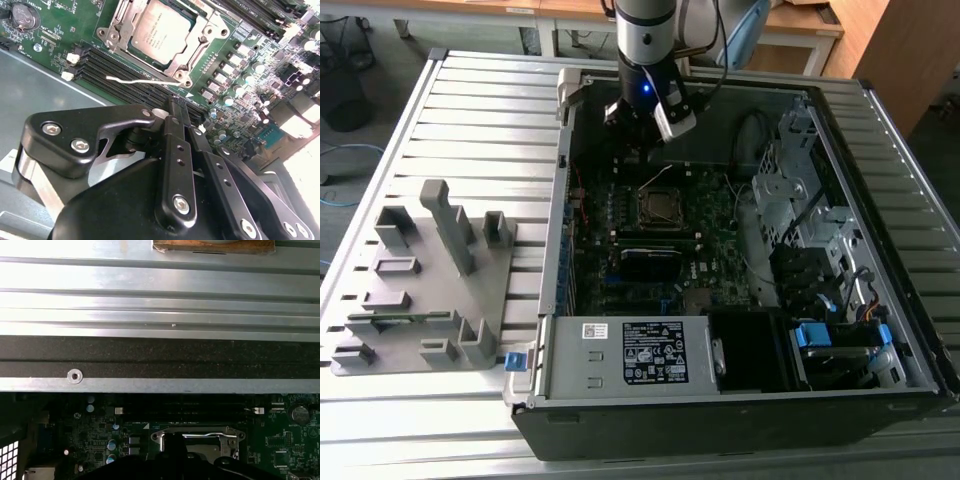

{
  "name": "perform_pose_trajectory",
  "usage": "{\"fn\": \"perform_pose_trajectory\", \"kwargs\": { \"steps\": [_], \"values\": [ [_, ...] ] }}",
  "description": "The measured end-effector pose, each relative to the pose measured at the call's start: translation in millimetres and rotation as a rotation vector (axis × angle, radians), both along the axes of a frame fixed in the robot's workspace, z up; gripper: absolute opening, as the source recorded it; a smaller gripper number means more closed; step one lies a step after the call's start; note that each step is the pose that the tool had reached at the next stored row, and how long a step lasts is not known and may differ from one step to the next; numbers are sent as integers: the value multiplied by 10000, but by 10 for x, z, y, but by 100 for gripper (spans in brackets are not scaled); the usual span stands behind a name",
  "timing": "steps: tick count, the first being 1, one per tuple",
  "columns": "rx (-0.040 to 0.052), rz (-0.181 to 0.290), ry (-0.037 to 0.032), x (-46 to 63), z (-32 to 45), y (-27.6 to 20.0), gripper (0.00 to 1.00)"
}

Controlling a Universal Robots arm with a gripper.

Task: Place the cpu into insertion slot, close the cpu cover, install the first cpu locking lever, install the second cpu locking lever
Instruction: 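Install the first cpu locking lever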

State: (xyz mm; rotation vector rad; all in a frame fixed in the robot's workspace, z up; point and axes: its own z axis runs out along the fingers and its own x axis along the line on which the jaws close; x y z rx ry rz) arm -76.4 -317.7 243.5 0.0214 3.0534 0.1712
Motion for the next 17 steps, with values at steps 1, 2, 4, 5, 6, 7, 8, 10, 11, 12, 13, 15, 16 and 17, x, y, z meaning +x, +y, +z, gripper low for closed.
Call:
{"fn": "perform_pose_trajectory", "kwargs": {
  "steps": [1, 2, 4, 5, 6, 7, 8, 10, 11, 12, 13, 15, 16, 17],
  "values": [
    [0, -1, 1, 2, 0, 0, 10],
    [0, -2, 0, 4, 0, 0, 10],
    [-1, -2, 0, 7, 0, 0, 10],
    [0, -2, 0, 7, 0, 0, 10],
    [0, -1, 0, 9, 0, 0, 10],
    [-1, 0, 1, 12, 0, 0, 10],
    [-1, -1, 0, 13, 0, 0, 10],
    [0, -2, 0, 19, 0, 0, 10],
    [0, -2, 0, 19, 0, 0, 10],
    [0, -2, 0, 19, 0, 0, 10],
    [-1, -2, 0, 19, 0, 0, 10],
    [-1, -2, 0, 19, 0, 0, 10],
    [0, -2, 0, 19, 0, 0, 10],
    [-1, -2, 0, 20, 0, 0, 10]
  ]
}}
